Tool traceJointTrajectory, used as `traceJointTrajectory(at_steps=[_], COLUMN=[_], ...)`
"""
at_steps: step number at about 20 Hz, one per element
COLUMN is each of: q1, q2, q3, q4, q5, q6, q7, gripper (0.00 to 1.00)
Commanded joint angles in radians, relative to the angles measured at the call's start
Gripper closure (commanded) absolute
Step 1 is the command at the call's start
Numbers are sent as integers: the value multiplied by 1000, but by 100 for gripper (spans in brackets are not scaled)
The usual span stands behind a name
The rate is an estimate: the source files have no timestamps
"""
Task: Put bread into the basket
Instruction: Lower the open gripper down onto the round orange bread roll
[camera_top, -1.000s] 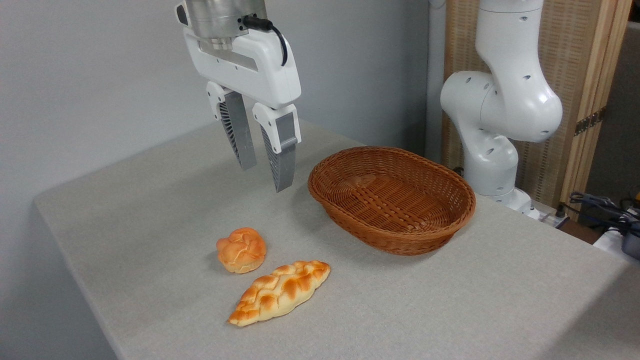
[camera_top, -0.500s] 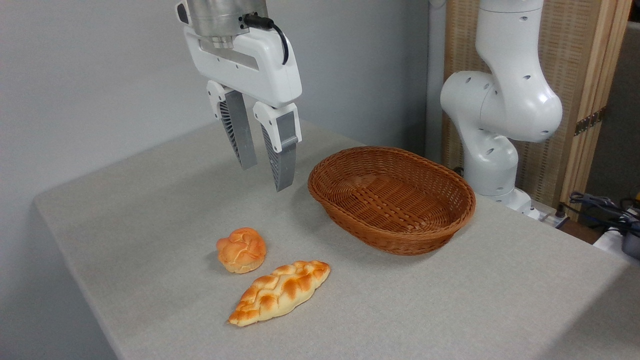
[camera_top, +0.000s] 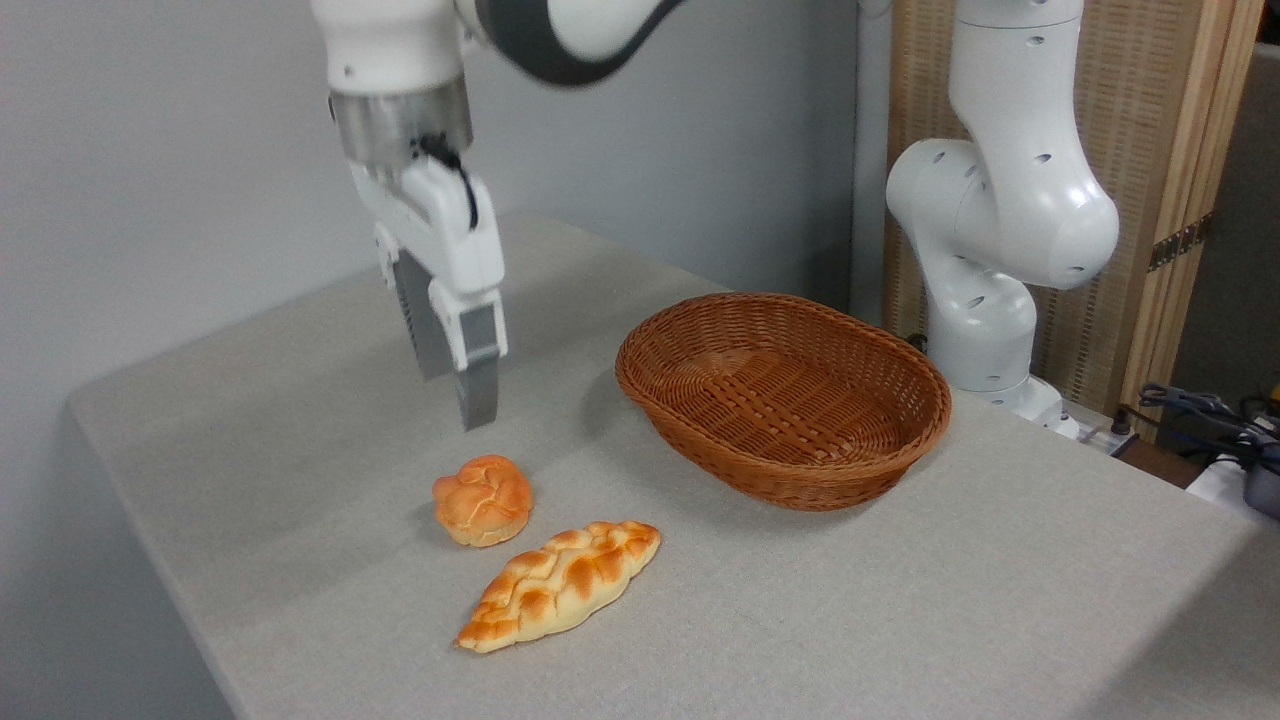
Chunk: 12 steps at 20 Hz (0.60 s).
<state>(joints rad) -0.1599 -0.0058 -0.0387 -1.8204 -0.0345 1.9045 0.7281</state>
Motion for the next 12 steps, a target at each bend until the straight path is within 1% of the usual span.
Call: traceJointTrajectory(at_steps=[1, 3, 5, 6, 8, 10, 12], q1=[-35, -49, -61, -70, -73, -84, -86], q2=[-11, -5, 7, 10, 24, 32, 36], q3=[10, 10, 10, 10, 10, 10, 10], q4=[-106, -145, -175, -189, -200, -212, -223], q5=[-1, 1, 22, 59, 100, 104, 105], q6=[123, 162, 192, 202, 202, 212, 237], q7=[5, 5, 5, 5, 4, 2, 1], gripper=[0, 0, 0, 0, 0, 0, 0])
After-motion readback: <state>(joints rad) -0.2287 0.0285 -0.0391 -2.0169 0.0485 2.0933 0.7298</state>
